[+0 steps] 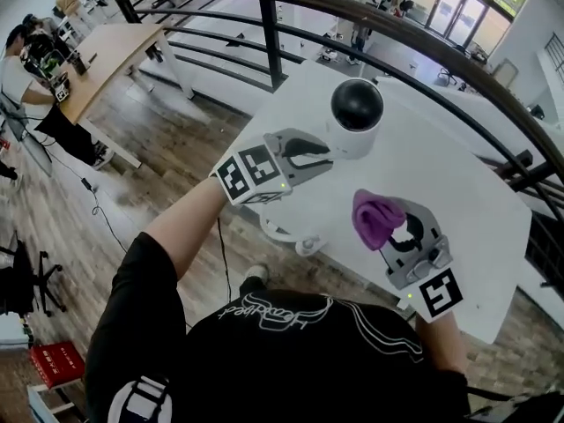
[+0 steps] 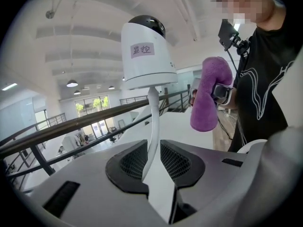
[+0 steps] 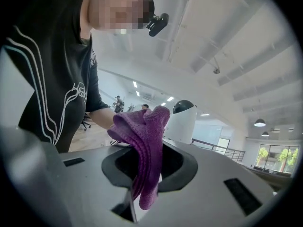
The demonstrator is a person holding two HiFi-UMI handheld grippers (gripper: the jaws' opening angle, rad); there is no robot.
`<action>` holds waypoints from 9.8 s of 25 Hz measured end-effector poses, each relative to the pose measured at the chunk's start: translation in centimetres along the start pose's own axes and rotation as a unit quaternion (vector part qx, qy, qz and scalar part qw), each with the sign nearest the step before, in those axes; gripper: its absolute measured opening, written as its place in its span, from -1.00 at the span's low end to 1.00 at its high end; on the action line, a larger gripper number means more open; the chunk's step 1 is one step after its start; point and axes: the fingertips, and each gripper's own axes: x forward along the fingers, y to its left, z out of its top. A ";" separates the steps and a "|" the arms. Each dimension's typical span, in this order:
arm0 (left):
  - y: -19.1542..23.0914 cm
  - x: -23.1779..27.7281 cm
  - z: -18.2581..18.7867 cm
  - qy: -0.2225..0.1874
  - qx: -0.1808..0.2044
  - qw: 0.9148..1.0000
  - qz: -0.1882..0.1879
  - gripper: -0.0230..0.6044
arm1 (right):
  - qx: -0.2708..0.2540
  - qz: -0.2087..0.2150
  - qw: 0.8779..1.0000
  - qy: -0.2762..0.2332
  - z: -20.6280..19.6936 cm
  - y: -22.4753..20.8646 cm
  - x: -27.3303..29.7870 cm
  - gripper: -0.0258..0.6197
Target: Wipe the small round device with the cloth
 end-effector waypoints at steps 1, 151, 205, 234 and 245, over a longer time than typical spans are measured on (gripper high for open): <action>0.1 -0.1 -0.2 0.001 0.003 1.000 -0.012 -0.68 | 0.001 -0.019 1.000 0.004 0.2 0.3 0.6 -0.73; 1.6 -0.3 -1.0 -0.034 0.214 0.658 -0.721 -0.55 | -0.090 -0.820 0.393 0.407 8.9 -3.4 12.3 -0.73; 1.7 -0.9 -1.7 -0.045 0.202 0.610 -0.765 -0.55 | -0.027 -0.766 0.285 0.575 -1.3 -9.2 14.4 -0.73; 13.8 -14.7 0.0 -0.086 0.071 0.646 -0.755 -0.90 | 0.108 -0.835 0.476 0.253 3.4 -0.4 26.8 -0.73; 20.3 -27.4 -6.2 -0.095 0.033 0.659 -0.746 -0.90 | 0.156 -0.815 0.527 0.186 3.4 4.8 39.2 -0.73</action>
